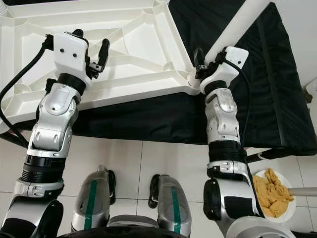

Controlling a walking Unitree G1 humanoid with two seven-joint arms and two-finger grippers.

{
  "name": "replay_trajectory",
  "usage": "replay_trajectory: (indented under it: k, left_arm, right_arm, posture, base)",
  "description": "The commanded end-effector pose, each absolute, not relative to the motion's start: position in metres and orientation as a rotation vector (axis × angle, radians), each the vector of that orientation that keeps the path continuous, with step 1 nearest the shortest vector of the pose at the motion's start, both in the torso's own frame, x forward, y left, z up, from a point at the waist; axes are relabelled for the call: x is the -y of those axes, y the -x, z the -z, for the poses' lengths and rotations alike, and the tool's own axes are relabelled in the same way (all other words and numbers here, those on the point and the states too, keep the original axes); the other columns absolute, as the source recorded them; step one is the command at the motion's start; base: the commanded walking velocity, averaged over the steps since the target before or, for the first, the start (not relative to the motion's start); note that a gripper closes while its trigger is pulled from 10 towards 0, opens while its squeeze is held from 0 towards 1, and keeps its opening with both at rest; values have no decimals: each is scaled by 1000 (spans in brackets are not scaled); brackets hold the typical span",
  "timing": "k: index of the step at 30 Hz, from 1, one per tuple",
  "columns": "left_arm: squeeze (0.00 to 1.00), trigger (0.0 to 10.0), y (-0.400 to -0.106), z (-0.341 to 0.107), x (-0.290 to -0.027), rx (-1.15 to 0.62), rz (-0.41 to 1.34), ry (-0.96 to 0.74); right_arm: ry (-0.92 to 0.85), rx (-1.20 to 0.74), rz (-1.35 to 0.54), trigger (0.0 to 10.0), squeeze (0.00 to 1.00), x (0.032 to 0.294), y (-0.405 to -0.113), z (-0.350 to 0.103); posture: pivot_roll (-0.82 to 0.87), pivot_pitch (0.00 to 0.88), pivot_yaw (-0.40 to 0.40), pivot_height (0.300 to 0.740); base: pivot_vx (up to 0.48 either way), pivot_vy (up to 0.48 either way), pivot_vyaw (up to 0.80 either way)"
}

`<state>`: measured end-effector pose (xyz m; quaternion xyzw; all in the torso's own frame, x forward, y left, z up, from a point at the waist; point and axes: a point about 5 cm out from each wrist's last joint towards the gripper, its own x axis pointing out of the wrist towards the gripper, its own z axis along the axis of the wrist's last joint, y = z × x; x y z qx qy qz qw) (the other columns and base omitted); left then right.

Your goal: Building children table

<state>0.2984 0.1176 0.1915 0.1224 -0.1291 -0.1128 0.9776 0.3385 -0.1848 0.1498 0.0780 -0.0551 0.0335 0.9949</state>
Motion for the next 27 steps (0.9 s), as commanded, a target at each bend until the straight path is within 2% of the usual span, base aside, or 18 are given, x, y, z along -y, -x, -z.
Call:
replay_trajectory:
  k: [1,20,27]
  left_arm:
    - [0,10000,-297,-194,-117,269,206,-253]
    - [0,10000,-296,-195,-117,272,202,-252]
    - [0,10000,-296,-196,-117,274,199,-255]
  right_arm:
    - [-152,-2,-65,10000,0,186,-338,-131]
    - [-178,-129,-70,10000,0,189,-353,-126]
    - [-79,-86,-108,10000,0,185,-354,-130]
  posture:
    - [135,51,-61,740]
    - [140,37,-67,740]
    - [145,33,-73,740]
  base:
    - [0,0,0]
    - [0,0,0]
    - [0,0,0]
